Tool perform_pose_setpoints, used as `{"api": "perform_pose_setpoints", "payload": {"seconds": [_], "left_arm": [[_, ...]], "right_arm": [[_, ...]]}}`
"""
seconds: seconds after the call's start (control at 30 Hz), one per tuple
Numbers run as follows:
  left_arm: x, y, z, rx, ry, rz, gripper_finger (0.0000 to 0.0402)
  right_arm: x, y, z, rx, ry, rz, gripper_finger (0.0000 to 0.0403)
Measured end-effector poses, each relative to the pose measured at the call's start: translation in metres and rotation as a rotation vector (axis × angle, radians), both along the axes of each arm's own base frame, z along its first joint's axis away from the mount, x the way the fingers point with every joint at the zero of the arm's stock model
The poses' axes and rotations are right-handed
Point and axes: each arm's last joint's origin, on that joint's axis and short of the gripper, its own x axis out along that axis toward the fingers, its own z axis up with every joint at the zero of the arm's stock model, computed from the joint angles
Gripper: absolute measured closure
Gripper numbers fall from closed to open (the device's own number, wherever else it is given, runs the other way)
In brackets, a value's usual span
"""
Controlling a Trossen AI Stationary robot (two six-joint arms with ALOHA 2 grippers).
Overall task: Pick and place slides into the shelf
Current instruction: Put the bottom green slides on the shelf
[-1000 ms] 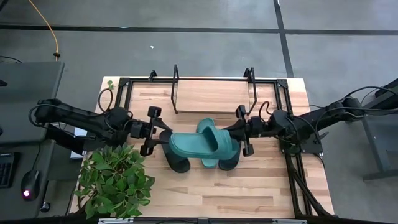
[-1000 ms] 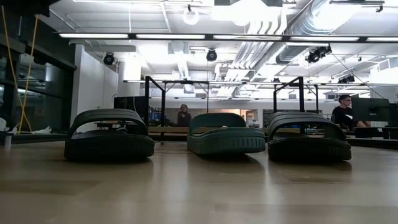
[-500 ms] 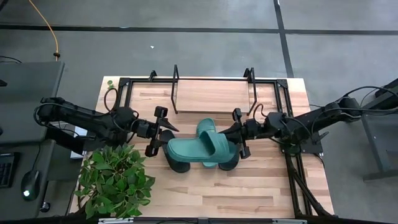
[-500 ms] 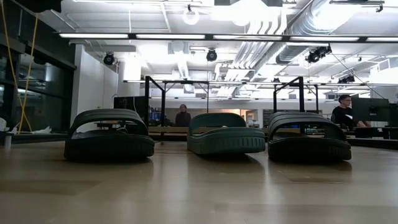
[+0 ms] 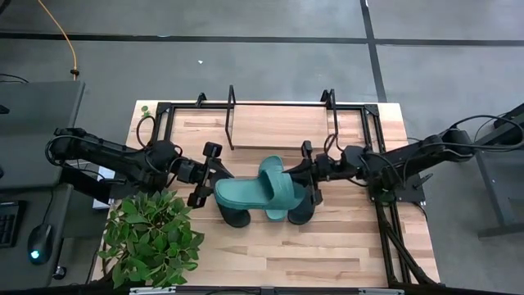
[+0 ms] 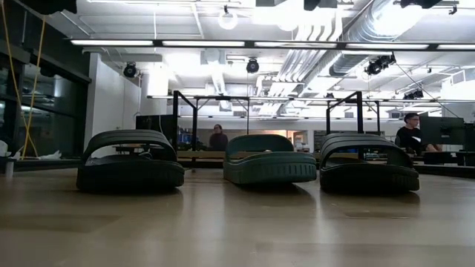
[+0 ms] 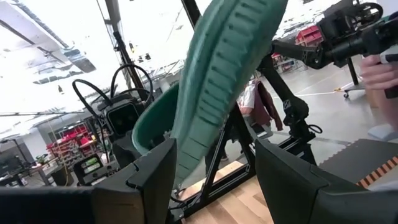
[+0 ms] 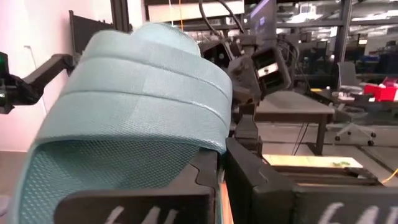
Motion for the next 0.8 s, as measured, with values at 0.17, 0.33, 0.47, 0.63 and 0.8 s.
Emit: {"api": "perform_pose_setpoints", "payload": {"seconds": [0.17, 0.33, 0.47, 0.63, 0.8], "left_arm": [[0.000, 0.000, 0.000, 0.000, 0.000, 0.000, 0.0202], [0.000, -0.001, 0.000, 0.004, 0.000, -0.026, 0.0202], [0.000, -0.001, 0.000, 0.003, 0.000, -0.026, 0.0202], [0.000, -0.001, 0.000, 0.002, 0.001, -0.028, 0.0202], [0.000, -0.001, 0.000, 0.002, 0.001, -0.026, 0.0202]], "right_arm": [[0.004, -0.003, -0.003, 0.017, 0.004, 0.001, 0.0402], [0.009, -0.008, -0.009, 0.032, 0.028, -0.014, 0.0402], [0.013, -0.012, -0.014, 0.040, 0.046, -0.023, 0.0402], [0.018, -0.017, -0.019, 0.072, 0.058, -0.001, 0.0402], [0.021, -0.018, -0.021, 0.083, 0.058, 0.003, 0.0402]]}}
